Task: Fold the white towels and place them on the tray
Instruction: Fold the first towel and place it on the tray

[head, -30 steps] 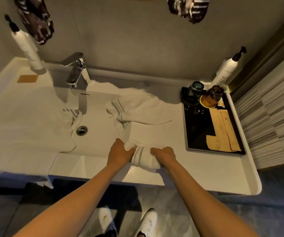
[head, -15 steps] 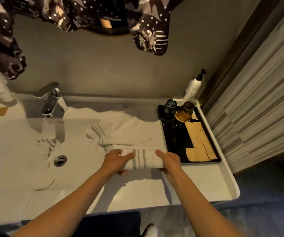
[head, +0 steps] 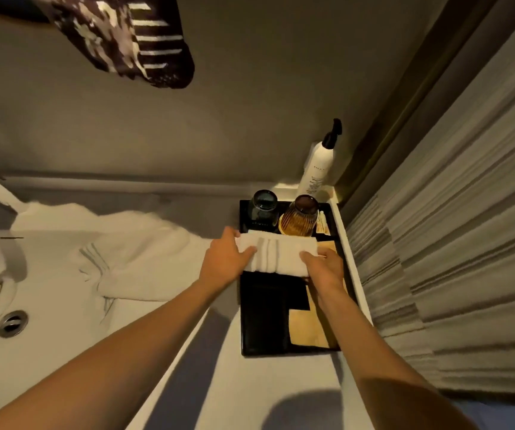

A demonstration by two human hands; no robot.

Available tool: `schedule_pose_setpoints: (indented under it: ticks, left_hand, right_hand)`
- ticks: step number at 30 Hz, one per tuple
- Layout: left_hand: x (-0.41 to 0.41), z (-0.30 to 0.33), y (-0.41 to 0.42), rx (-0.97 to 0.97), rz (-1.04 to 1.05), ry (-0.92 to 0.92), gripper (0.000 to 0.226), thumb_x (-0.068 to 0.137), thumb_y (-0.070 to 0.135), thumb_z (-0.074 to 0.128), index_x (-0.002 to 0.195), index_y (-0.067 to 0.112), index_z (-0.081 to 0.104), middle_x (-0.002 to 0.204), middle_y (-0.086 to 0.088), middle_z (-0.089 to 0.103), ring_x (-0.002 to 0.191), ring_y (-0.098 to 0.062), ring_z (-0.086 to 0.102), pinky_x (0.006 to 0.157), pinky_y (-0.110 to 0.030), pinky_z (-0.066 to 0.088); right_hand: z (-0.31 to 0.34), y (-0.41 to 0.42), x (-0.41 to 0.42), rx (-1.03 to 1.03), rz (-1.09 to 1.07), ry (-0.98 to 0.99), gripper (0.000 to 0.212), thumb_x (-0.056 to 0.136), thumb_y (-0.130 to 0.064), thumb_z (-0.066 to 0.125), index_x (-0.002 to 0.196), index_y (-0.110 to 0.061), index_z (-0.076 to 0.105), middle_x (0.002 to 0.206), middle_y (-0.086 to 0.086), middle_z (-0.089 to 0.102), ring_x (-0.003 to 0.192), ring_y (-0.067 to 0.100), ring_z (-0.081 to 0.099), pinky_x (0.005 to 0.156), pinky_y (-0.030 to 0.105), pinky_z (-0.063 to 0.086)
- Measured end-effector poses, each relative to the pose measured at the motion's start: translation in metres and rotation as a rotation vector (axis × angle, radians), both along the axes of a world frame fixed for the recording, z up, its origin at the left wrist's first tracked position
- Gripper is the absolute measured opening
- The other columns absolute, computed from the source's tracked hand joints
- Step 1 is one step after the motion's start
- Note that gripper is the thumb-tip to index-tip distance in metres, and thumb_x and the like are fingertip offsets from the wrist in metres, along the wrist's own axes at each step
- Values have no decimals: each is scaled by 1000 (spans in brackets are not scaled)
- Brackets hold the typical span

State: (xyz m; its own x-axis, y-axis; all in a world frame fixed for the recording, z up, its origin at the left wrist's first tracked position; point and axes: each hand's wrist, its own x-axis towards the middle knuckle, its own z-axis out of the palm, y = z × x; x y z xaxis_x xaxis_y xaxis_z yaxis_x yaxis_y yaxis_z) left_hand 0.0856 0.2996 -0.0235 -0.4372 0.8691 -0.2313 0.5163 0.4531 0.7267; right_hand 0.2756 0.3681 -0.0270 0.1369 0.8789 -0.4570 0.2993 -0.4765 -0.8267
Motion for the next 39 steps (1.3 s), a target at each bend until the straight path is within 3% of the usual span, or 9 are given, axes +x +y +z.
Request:
schedule_pose_setpoints:
  ticks: [4, 9, 14, 18, 22, 25, 28, 32, 39]
  left_hand:
    - [5, -12, 29, 23, -37, 220, 43, 90, 47, 60, 117, 16, 48, 102, -9, 67, 93, -30, 64, 78, -43, 52]
    - [23, -20, 25, 184, -152, 643, 53, 88, 46, 57, 130, 15, 48, 126, -11, 51, 108, -29, 50, 87, -43, 47]
    - [30, -21, 20, 344, -632, 819, 46, 82, 30, 67, 125, 18, 56, 141, -12, 49, 127, -32, 46, 107, -46, 37]
    - [27, -26, 24, 190, -739, 833, 39, 81, 21, 72, 118, 19, 62, 118, -7, 63, 107, -27, 59, 97, -40, 47]
    - [37, -30, 24, 133, -693, 858, 38, 84, 19, 68, 121, 13, 61, 125, -14, 61, 116, -32, 56, 106, -45, 42]
    - [46, -42, 14, 129, -657, 846, 58, 88, 16, 65, 142, 9, 46, 151, -17, 41, 141, -33, 37, 118, -47, 27]
    - [41, -50, 9, 94, -676, 882, 72, 94, 17, 58, 154, 8, 20, 160, -15, 20, 149, -29, 18, 120, -42, 10]
    - [47, -51, 15, -1, -646, 865, 67, 103, 20, 36, 156, 10, -3, 164, -11, -7, 151, -24, -7, 117, -38, -10]
    - [46, -35, 18, -86, -702, 753, 81, 95, 31, 49, 156, 11, -1, 164, -10, -5, 151, -24, -7, 123, -42, -4]
  right_hand:
    - [-16, 25, -12, 109, 61, -166, 32, 81, -32, 74, 104, -24, 54, 106, 1, 65, 100, 26, 63, 92, 43, 53]
    - [-23, 13, -13, 310, 147, -357, 56, 83, -29, 73, 131, -16, 47, 130, 6, 54, 120, 25, 51, 98, 42, 47]
    - [-28, 12, -5, 431, 265, -421, 47, 89, -21, 65, 131, -21, 44, 135, 5, 47, 122, 27, 50, 94, 43, 51]
    - [-27, 11, -5, 477, 383, -520, 49, 89, -24, 65, 131, -20, 40, 132, 6, 47, 118, 27, 52, 90, 44, 54]
    - [-22, -2, 2, 740, 544, -812, 46, 90, -26, 59, 133, -12, 50, 140, 10, 50, 135, 27, 42, 110, 47, 39]
    - [-31, -11, -1, 795, 850, -911, 43, 91, -23, 50, 132, -11, 58, 143, 11, 54, 141, 27, 39, 117, 50, 27]
    - [-41, -8, -1, 751, 915, -999, 52, 90, -28, 40, 133, -6, 57, 142, 14, 55, 140, 29, 41, 115, 48, 19]
    - [-43, -5, 1, 723, 964, -1011, 63, 91, -32, 21, 138, -4, 52, 145, 15, 51, 141, 29, 40, 119, 50, 25]
    - [-30, -4, -4, 638, 1041, -1027, 58, 93, -25, 47, 147, -6, 39, 155, 16, 37, 148, 30, 24, 122, 51, 11]
